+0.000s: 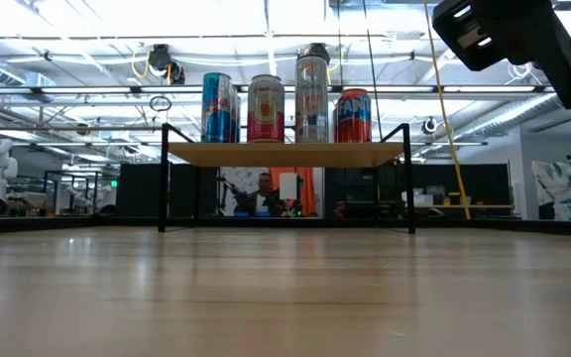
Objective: Place canned beverage on shelf
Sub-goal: Put the red soda can aligned with the other red soda can on the shelf
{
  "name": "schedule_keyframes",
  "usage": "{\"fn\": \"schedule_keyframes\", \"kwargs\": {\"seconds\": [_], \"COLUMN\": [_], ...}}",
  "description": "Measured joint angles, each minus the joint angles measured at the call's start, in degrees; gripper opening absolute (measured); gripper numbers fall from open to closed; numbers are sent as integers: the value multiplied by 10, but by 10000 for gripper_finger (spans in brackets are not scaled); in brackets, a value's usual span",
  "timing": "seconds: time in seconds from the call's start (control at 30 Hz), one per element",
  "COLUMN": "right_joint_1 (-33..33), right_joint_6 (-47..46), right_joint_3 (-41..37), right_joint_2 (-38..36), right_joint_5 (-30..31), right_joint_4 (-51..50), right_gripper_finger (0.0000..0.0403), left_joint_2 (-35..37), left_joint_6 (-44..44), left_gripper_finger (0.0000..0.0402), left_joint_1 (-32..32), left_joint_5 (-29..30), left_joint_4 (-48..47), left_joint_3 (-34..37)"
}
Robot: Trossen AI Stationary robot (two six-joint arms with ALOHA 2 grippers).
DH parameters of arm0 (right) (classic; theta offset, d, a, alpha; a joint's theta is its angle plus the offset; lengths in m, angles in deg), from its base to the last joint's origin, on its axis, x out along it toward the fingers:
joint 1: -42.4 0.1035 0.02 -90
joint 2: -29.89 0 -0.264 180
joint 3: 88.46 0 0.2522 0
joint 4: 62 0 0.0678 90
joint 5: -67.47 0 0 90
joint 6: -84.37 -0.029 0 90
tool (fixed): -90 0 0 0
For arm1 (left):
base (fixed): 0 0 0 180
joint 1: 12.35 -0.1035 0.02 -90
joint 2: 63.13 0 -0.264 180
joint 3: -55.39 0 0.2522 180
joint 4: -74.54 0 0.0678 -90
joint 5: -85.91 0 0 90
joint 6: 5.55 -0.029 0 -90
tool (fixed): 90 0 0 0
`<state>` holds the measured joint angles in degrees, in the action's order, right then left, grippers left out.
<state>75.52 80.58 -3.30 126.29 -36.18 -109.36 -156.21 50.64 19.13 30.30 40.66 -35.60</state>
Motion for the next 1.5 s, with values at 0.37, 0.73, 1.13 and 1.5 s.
{"fn": "schedule_keyframes", "kwargs": {"seconds": [0.37, 0.73, 1.13, 1.5], "right_joint_1": [0, 0, 0, -15], "right_joint_6": [5, 16, -21, -31], "right_joint_3": [0, 0, 0, -1], "right_joint_2": [0, 0, -3, -57], "right_joint_5": [1, 1, 1, -2], "right_joint_4": [0, 0, 0, -21], "right_gripper_finger": [290, 290, 290, 289], "left_joint_2": [0, 0, 0, 0], "left_joint_6": [-36, 5, 36, 66], "left_gripper_finger": [400, 400, 400, 400], "left_joint_1": [-4, -24, -40, -33], "left_joint_5": [0, 0, -8, -13], "left_joint_4": [-2, -4, -14, 9], "left_joint_3": [0, 0, 0, 0]}}
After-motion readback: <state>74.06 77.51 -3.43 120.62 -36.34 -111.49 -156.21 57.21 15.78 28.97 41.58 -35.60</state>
